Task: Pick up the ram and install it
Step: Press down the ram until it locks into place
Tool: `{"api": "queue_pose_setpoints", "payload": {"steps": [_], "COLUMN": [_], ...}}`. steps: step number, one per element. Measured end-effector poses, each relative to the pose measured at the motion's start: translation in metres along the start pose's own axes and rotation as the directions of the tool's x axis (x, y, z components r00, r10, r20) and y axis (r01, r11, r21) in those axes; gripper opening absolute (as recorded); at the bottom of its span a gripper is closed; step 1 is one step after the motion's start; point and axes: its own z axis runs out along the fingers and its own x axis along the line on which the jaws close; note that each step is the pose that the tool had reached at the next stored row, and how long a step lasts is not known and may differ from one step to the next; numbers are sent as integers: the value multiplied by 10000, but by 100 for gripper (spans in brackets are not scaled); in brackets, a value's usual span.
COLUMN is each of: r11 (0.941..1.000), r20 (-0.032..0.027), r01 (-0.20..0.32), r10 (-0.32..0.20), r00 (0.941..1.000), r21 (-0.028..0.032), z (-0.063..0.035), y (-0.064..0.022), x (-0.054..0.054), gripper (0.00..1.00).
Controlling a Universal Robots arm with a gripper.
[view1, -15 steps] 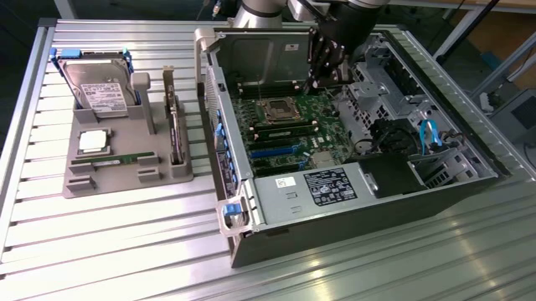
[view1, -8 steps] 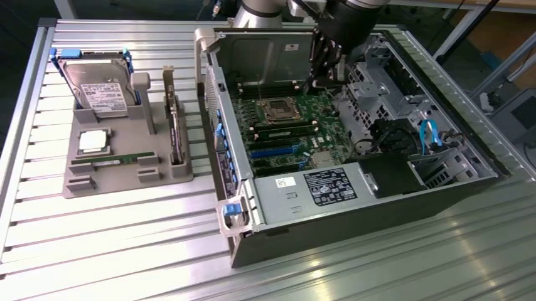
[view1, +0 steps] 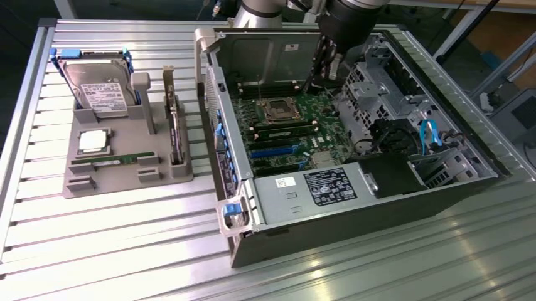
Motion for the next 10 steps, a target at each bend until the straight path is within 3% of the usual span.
{"api": "queue_pose_setpoints", "payload": {"steps": [3,7,10], "r11": [9962,9846,9721], "r20": [24,51,71], "r01": [-868,-1745,-2344], "r10": [868,1745,2343], "r00": [9962,9847,9721], "r21": [36,70,92], "z": [1,3,3], "y": [0,0,0], "x": [0,0,0], "gripper": [10,10,10]}}
